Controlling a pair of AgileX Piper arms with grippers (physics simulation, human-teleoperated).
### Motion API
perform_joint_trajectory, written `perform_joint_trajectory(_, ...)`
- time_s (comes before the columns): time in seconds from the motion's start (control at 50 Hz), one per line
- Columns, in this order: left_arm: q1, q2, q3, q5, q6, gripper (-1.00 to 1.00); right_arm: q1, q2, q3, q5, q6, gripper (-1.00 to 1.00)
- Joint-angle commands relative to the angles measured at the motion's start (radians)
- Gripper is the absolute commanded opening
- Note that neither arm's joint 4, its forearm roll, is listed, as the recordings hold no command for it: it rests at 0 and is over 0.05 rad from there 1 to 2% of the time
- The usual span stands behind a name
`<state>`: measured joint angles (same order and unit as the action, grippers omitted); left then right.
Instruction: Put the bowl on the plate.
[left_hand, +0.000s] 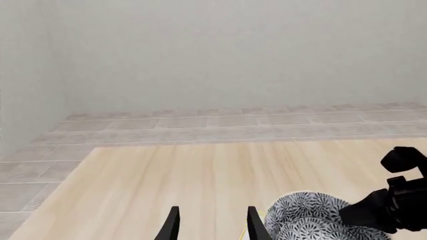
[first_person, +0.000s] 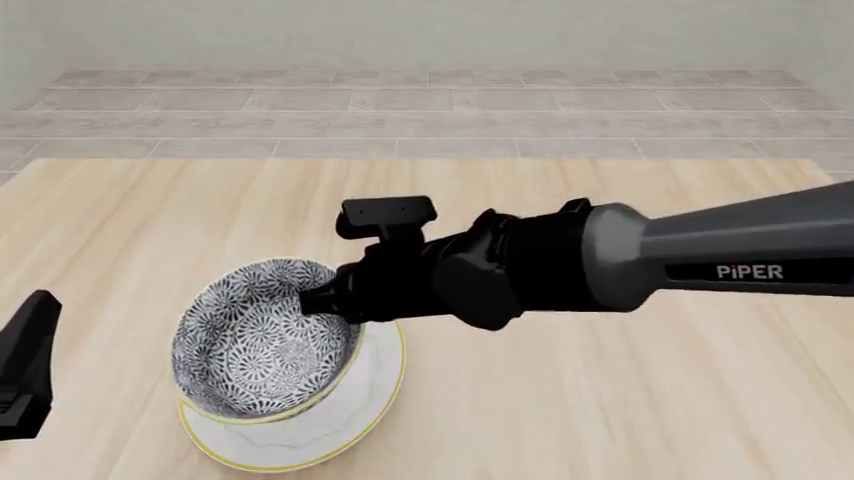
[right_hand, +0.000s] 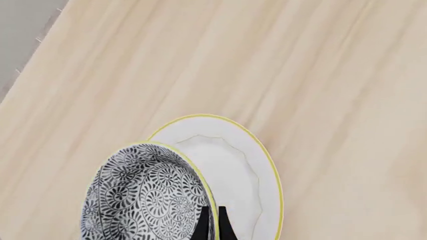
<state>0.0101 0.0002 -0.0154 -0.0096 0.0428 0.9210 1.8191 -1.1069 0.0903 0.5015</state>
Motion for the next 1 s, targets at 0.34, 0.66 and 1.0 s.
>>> perform_joint_trajectory(0.34,-0.002,0.001,-0.012,0.011,0.0,1.0,0.0,0.077,-0.017,-0.045,0.029,-1.0)
perform_joint_trajectory(0.66,-0.007,0.001,-0.016,0.02,0.0,1.0,0.002,0.101,-0.019,-0.054,0.029,-1.0)
perform_joint_trajectory(1.0,-0.013,0.0,0.001,0.005,-0.001,1.0,-0.021,0.113,-0.043,-0.041,0.008,-1.0)
